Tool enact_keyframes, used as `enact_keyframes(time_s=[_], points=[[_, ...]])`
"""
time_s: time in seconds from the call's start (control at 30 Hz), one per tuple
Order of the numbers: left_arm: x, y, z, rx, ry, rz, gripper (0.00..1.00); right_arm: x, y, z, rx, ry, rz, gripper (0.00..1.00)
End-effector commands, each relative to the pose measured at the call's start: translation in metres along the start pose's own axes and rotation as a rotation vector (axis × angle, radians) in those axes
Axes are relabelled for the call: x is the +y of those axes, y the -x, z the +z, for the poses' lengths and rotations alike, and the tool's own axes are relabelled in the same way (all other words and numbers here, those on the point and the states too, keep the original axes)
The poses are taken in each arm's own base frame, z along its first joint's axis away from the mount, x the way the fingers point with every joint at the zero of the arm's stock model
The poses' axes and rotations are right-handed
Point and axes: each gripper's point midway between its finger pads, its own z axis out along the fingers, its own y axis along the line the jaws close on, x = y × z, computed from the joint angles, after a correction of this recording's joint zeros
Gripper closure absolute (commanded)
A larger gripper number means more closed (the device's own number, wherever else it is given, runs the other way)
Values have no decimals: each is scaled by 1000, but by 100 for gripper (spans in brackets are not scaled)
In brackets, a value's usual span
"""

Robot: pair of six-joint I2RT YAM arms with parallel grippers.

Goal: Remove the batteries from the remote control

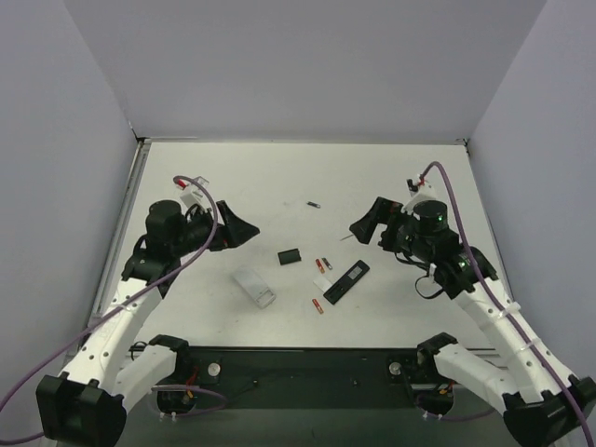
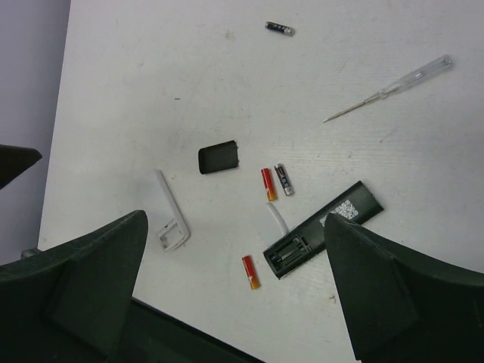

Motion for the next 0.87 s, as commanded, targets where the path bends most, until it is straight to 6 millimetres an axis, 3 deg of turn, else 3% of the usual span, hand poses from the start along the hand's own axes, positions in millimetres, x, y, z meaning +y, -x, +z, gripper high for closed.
enact_keyframes(time_s=[0.0,0.13,0.23,0.53,0.83], points=[[-44,30,-17,-137,-166,88,3,-31,-29,-22,48,-122,-19,0],[-52,29,-23,-162,-208,75,3,-33,-23,-47,-29,-121,-28,0],[-50,24,-25,-162,-208,63,3,-37,-19,-55,-72,-130,-38,0],[-59,26,-32,-195,-253,60,3,-37,-15,-59,-88,-134,-39,0],[-53,21,-29,-183,-236,24,3,-38,-17,-61,-104,-122,-32,0]])
